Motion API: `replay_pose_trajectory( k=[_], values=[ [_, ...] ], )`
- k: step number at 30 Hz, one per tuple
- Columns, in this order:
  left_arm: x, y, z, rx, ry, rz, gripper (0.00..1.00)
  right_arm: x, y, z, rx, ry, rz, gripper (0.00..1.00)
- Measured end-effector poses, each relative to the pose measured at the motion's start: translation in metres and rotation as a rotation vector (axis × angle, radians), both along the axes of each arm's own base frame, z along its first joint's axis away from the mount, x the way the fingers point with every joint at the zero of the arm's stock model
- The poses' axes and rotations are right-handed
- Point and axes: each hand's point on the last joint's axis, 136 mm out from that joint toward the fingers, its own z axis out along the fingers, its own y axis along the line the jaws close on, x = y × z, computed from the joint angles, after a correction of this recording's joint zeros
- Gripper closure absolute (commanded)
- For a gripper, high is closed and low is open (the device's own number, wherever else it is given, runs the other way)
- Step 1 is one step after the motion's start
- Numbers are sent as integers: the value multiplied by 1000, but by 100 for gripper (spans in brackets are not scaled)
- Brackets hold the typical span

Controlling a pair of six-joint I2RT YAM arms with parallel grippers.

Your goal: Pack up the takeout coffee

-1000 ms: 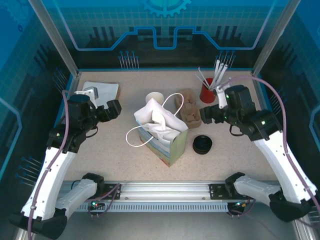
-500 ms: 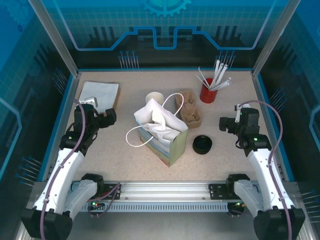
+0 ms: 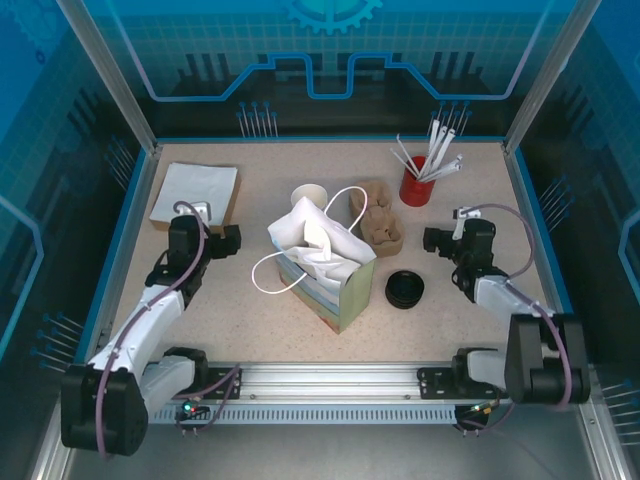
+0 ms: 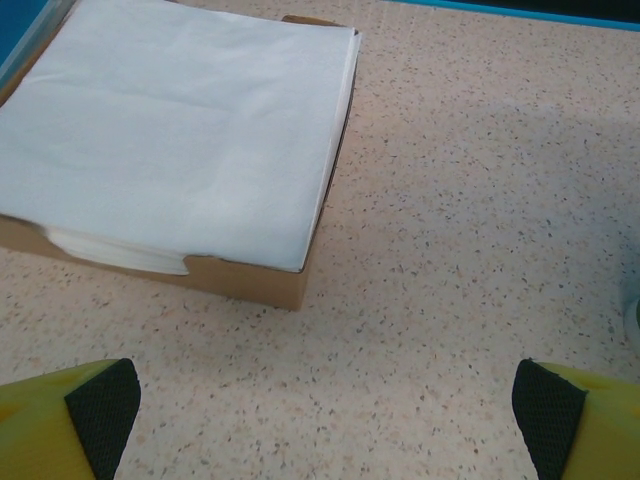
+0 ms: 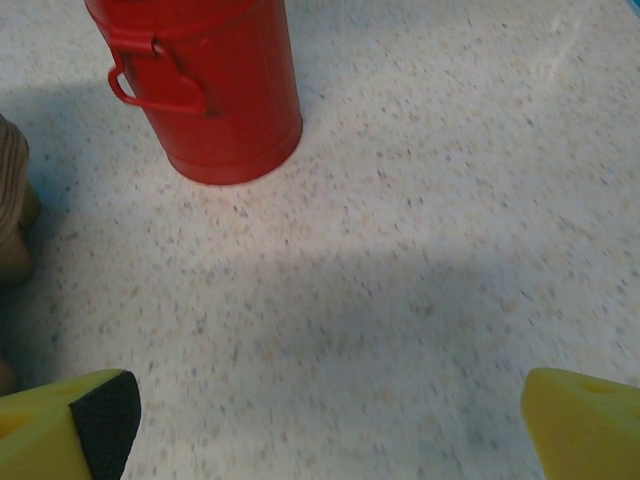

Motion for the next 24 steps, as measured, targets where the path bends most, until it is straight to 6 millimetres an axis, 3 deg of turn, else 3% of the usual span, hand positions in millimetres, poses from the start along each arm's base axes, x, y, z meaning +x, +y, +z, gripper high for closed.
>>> replay_pose_trajectory(
  k=[5,10,13,17,24],
  values=[
    [11,-5,-8,1,-48,-39,1,18,8,-10,-12,-37,56,0],
    [24,-10,-16,4,-86,-79,1,28,26,-6,-31,-107,148,0],
    [29,-13,-26,7,-94,-101,1,27,35,-14,-42,-93,185,0],
    [33,-18,-41,3,-107,-129,1,29,42,-10,-61,-116,212,0],
    [42,-22,-65,6,-139,-166,1,30,41,-7,-80,-130,207,0]
  ],
)
